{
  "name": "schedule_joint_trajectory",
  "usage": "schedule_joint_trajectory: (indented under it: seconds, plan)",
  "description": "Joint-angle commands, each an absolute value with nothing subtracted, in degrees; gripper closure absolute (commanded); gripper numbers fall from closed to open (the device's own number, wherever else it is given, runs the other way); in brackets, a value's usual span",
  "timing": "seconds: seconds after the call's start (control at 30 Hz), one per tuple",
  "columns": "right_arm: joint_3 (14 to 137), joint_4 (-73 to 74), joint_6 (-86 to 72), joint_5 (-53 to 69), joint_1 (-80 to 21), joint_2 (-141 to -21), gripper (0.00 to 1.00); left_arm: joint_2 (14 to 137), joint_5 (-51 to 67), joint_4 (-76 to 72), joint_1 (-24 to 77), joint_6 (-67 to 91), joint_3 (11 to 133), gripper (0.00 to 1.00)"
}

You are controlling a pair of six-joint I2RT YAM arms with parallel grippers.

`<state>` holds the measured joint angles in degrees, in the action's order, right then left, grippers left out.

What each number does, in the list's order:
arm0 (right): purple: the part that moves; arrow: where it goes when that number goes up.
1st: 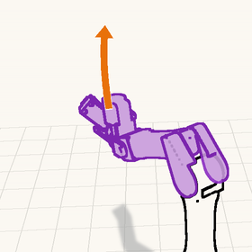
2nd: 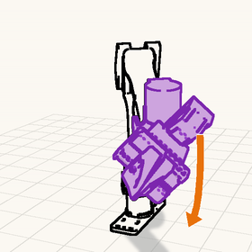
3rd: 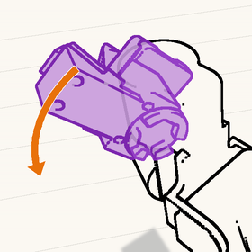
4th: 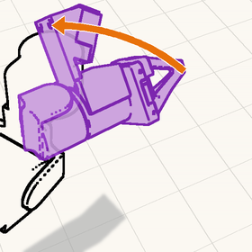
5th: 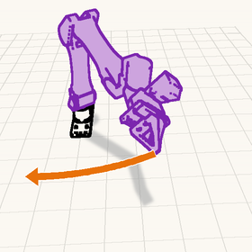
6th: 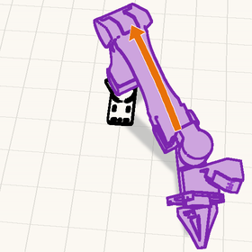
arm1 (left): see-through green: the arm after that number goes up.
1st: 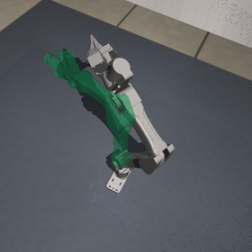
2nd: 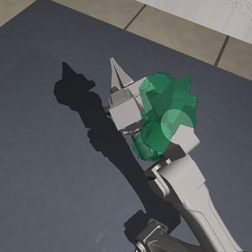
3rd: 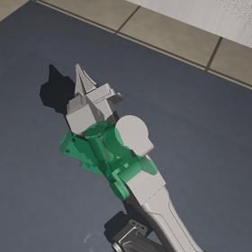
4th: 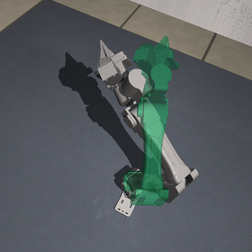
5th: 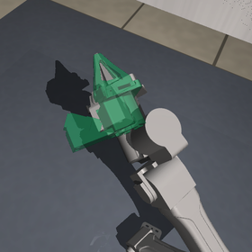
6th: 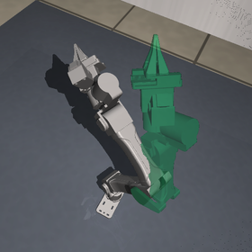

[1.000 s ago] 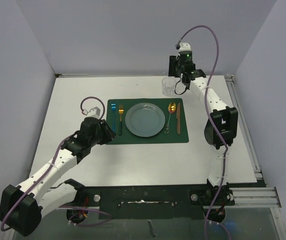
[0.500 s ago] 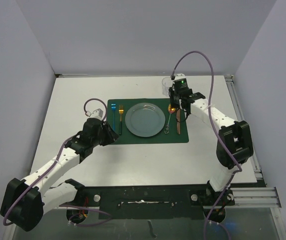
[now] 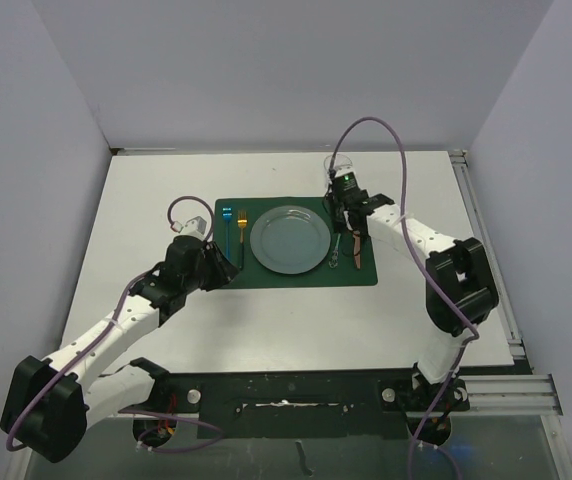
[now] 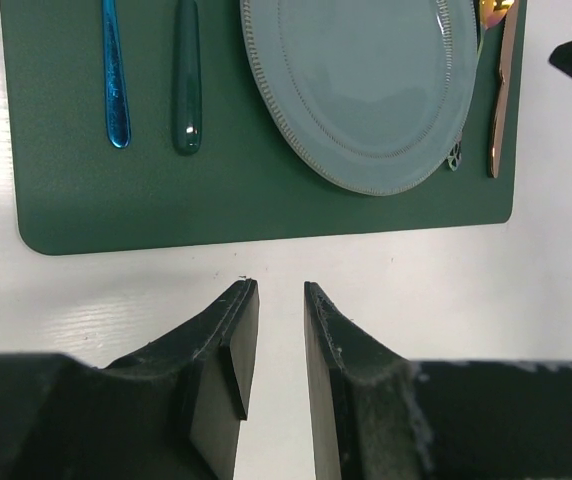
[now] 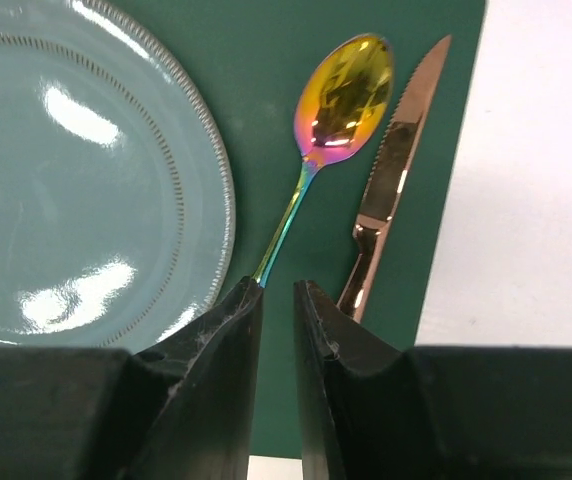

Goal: Set the dinner table for one person
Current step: Adjust the spoon at the center of the board.

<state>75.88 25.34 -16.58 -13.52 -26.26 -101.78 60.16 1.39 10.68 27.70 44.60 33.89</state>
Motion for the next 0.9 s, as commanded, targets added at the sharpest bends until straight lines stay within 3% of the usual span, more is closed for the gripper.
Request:
schedule_joint_trajectory:
  seconds: [0.0, 0.87]
  plan:
    - [75.8, 26.6, -17.5, -17.5, -29.1, -104.5, 0.80, 59.6, 2.0, 7.9, 27.8, 44.4, 34.8, 0.75]
    - [79.3, 26.5, -19.9, -24.1, -28.8, -111.7, 0.76, 58.7, 0.5, 9.7, 27.7, 43.2, 35.1, 0.75]
